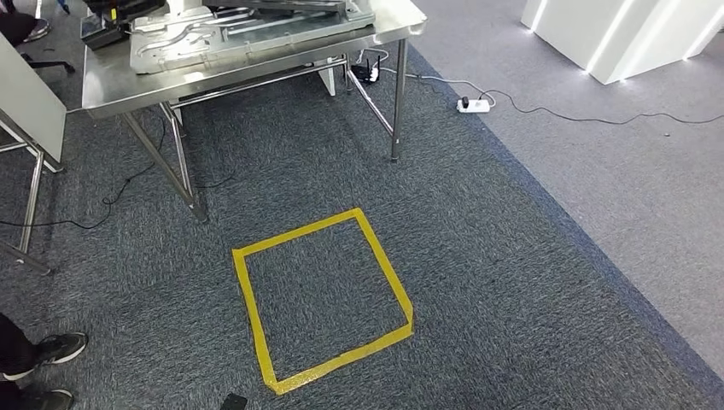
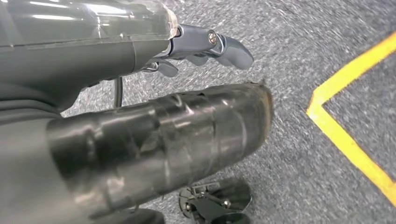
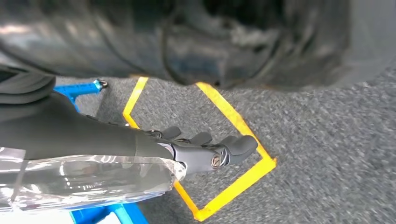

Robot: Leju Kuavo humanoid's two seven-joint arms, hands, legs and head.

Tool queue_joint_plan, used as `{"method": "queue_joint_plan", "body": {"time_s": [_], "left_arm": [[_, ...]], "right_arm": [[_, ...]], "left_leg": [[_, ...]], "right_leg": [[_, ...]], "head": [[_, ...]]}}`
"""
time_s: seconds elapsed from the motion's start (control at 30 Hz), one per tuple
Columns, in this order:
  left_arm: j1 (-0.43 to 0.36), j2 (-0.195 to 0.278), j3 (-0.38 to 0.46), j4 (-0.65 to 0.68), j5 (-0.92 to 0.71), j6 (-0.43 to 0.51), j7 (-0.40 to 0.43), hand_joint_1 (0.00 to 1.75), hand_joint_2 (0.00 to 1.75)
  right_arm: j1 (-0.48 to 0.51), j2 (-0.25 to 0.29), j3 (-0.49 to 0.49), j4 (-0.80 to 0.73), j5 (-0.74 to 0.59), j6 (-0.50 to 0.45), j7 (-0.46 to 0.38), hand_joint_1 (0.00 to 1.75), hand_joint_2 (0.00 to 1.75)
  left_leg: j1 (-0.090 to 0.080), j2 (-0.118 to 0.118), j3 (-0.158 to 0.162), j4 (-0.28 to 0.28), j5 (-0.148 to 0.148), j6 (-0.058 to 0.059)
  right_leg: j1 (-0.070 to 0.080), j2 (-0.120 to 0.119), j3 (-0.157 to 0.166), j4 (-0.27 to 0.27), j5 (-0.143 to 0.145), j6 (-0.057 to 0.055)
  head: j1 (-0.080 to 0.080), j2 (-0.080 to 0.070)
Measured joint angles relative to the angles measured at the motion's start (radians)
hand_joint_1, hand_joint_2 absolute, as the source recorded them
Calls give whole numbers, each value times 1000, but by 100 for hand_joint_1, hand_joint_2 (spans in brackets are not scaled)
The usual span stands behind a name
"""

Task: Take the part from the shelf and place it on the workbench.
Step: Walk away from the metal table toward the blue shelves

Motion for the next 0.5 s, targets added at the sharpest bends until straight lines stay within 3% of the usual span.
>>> {"method": "queue_joint_plan", "body": {"time_s": [0.07,0.1,0.13,0.2,0.27,0.33,0.4,0.43,0.5], "left_arm": [[2,0,0,0,-3,0,4,0,0],[4,0,0,0,-4,0,5,0,0],[4,0,0,0,-4,0,5,0,0],[4,0,0,0,-4,0,6,0,0],[4,0,1,0,-5,0,6,0,0],[3,0,1,0,-5,0,5,0,0],[2,0,1,0,-6,0,5,0,0],[2,-1,1,0,-6,0,4,0,0],[2,-1,2,0,-6,1,4,0,0]], "right_arm": [[0,0,4,0,7,0,7,0,0],[1,0,6,1,9,0,9,0,0],[1,0,8,1,10,0,10,0,0],[2,0,10,3,12,0,13,0,0],[1,0,12,3,15,-2,22,0,0],[1,0,16,3,24,-3,32,0,0],[3,0,20,4,39,-5,43,0,0],[5,0,23,5,50,-7,48,0,0],[7,0,35,7,89,-15,59,0,0]], "left_leg": [[3,-15,-59,131,-60,-7],[4,-17,-78,172,-68,-8],[4,-17,-80,173,-54,-9],[6,-24,-32,70,19,-6],[8,-53,22,-53,67,-1],[5,-73,37,-96,71,6],[5,-64,37,-103,78,18],[6,-57,38,-107,83,27],[9,-42,38,-116,91,39]], "right_leg": [[0,12,-5,1,2,-4],[1,19,-6,2,2,-4],[1,27,-7,4,2,-4],[0,44,-6,7,2,-2],[0,59,-7,10,3,5],[1,71,-14,10,8,19],[0,80,-18,7,13,33],[0,75,-21,14,7,37],[1,47,-52,85,-41,43]], "head": [[0,0],[0,0],[0,0],[0,0],[0,0],[0,0],[0,0],[1,0],[2,0]]}}
